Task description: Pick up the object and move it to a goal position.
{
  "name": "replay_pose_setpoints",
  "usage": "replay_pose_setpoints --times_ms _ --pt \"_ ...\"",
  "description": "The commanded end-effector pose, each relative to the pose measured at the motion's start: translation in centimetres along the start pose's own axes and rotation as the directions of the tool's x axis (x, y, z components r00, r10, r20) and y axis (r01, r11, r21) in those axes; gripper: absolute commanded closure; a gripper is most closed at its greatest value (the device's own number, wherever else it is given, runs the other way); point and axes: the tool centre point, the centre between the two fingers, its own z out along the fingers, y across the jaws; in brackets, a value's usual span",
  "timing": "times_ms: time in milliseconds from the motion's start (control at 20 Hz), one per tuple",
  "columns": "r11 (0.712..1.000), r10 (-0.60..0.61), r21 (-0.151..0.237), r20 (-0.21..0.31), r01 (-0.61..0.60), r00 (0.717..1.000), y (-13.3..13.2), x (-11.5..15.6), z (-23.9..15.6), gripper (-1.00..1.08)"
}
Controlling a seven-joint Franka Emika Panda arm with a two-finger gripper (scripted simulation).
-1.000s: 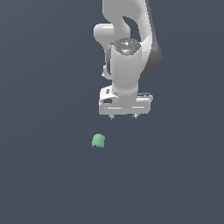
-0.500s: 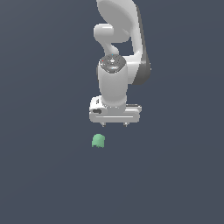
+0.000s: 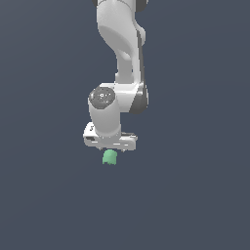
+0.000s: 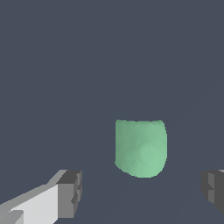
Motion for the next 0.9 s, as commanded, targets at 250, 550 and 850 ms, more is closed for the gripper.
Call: replay_pose_setpoints --times_ms 250,550,850 --pt "1.0 0.017 -0.011 0.008 -0.017 1.0 2.1 0.4 1.8 -0.92" --pt "1.0 0.017 -0.01 0.008 -0.017 1.0 2.0 0.4 2.4 -0.92" --pt "1.0 0.017 -0.011 0.008 -0.017 1.0 2.1 0.3 5.3 -0.92"
